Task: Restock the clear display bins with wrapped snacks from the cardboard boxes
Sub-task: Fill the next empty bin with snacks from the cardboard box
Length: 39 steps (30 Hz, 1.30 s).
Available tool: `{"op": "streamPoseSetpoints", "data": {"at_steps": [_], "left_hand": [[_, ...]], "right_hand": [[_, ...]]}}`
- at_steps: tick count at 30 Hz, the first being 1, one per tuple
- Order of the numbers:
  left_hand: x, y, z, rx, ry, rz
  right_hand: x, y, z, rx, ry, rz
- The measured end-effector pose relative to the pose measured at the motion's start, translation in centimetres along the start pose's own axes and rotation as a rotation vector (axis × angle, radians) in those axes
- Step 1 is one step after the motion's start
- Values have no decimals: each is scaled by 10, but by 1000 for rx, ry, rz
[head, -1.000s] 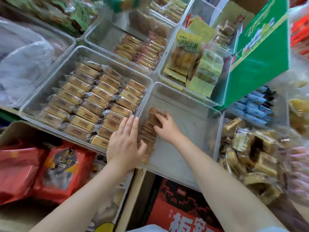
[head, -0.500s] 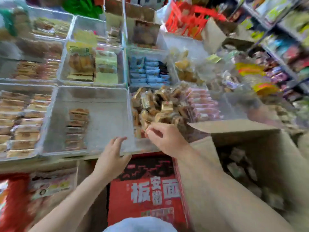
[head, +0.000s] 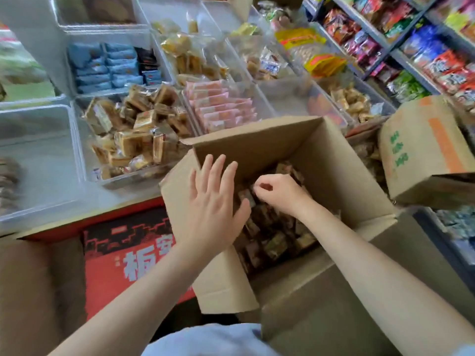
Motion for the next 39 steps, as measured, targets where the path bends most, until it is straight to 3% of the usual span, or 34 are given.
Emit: {"op": "streamPoseSetpoints", "data": {"at_steps": [3,7,11,17,20,23,27,30,34,37,39], "left_hand": [[5,19,-5,87,-13,106],[4,23,1,93,3,71],[5,20,-2,78,-24,59],[12,21,-3,86,-42,46],[10,21,-1,71,-48,48],[9,19,1,28,-67,60],[9,2,-1,-367,-190,19],[7,-22,6,-516,-184,-111],[11,-61,40,-405,-4,-273],[12,-99,79,-356,-21,-261],[6,-126,109,-392,-97,-248]], "right_hand": [[26,19,-32,-201,-8,180],[51,59,-81,-568,127,458],[61,64,-122,-775,259,552],[62,55,-100,-777,48,696],[69,42,-87,-525,29,522],[62,17,-69,133,24,354],[42,-14,-26,982,-90,463],[34,-28,16,1179,-155,466],[32,-21,82,1345,-167,505],[38,-8,133,1285,-129,512],[44,2,169,1115,-123,555]]}}
Point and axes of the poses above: each hand's wrist, its own x-axis towards the middle knuckle, its own y-axis out of the palm, z = x × y, the point moved 1 cm from there along x, towards the middle knuckle, and after that the axes turned 6 degrees about -x, right-handed, at the moved point
